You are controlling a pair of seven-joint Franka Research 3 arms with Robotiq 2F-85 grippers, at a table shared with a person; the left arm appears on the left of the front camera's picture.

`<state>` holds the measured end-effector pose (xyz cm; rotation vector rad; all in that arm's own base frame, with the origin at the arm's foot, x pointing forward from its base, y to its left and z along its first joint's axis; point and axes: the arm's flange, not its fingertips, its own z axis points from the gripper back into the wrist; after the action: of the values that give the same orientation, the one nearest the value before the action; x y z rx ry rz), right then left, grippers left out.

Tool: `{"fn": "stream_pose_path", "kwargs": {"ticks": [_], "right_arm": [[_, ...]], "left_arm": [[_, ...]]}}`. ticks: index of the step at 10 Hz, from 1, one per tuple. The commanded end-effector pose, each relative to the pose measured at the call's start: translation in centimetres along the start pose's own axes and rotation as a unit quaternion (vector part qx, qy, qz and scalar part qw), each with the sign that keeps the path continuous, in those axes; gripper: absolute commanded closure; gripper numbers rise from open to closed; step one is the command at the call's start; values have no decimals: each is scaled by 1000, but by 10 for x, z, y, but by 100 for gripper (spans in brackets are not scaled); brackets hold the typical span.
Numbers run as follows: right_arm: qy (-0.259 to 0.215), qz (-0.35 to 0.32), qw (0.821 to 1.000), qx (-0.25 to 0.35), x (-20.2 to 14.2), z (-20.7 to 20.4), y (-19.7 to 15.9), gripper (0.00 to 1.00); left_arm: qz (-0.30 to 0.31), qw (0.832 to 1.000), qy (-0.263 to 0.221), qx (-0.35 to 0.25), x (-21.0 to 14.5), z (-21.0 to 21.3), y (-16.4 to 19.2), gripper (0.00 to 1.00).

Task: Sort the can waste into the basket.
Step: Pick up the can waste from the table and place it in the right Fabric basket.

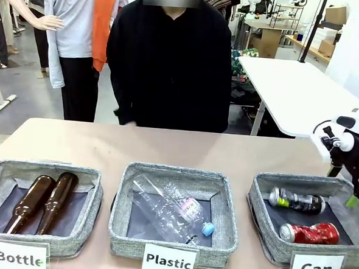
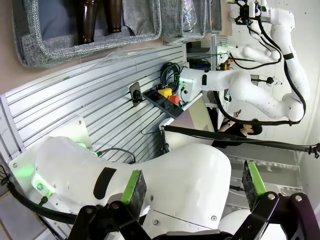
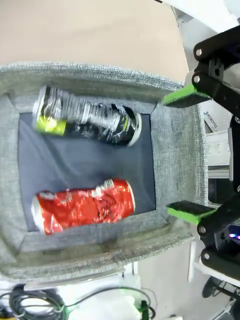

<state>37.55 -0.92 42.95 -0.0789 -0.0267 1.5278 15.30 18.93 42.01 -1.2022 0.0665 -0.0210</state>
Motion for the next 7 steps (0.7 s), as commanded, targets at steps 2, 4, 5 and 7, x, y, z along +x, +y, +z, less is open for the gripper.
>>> {"fn": "stream_pose_path", "kwargs": {"ticks": [2,4,5,7], "right_arm": [[-23,-20,1000,4,-2,-3,-6,0],[-173,-169,968,64,4,13,-14,0],[-344,-293,881,141,5,31,-20,0],[-628,-494,567,199,-24,59,-41,0]], "left_arm": [[2,1000,3,-3,-3,0,-1,0],[2,1000,3,-3,-3,0,-1,0],[2,1000,3,-3,-3,0,-1,0],[2,1000,3,-3,-3,0,-1,0]]}}
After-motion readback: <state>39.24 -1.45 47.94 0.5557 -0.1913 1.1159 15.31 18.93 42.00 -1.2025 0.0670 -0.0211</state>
